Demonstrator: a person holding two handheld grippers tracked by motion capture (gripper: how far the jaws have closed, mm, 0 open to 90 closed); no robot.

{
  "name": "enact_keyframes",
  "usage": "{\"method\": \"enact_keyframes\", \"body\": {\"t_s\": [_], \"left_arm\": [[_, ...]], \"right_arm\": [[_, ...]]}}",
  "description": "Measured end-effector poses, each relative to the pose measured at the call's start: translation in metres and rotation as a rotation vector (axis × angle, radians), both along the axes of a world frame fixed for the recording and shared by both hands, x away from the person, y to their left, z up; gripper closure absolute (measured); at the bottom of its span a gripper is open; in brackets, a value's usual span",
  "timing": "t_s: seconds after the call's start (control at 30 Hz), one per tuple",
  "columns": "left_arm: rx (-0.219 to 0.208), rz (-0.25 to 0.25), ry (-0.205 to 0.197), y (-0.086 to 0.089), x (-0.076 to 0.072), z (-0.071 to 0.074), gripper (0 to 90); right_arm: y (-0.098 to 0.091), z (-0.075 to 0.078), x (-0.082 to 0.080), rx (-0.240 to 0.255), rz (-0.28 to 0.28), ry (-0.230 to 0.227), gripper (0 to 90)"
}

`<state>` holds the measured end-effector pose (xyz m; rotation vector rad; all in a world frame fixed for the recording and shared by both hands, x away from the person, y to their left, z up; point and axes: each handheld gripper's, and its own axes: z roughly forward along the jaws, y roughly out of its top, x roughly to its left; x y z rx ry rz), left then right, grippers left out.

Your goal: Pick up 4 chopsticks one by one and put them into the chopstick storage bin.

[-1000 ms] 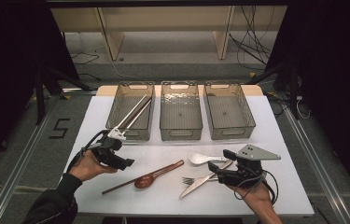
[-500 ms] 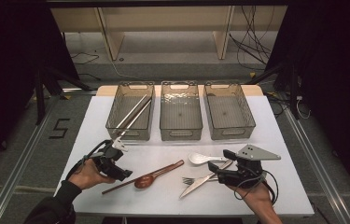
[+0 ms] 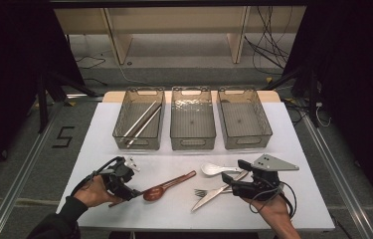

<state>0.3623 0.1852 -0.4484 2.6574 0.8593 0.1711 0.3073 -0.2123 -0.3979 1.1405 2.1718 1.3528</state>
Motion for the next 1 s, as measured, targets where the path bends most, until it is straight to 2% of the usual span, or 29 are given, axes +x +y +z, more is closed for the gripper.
{"method": "enact_keyframes", "body": {"t_s": [0.43, 0.73, 1.0], "left_arm": [[0.017, -0.032, 0.031, -0.002, -0.001, -0.005, 50.5], [0.044, -0.050, 0.054, -0.004, 0.000, -0.009, 59.7], [0.044, -0.078, 0.072, -0.009, -0.001, -0.012, 67.4]], "right_arm": [[0.000, 0.000, 0.000, -0.001, 0.000, 0.000, 29.3], [0.000, -0.001, 0.000, -0.002, 0.001, 0.000, 29.3], [0.000, -0.001, 0.000, -0.001, 0.000, 0.003, 29.3]]}}
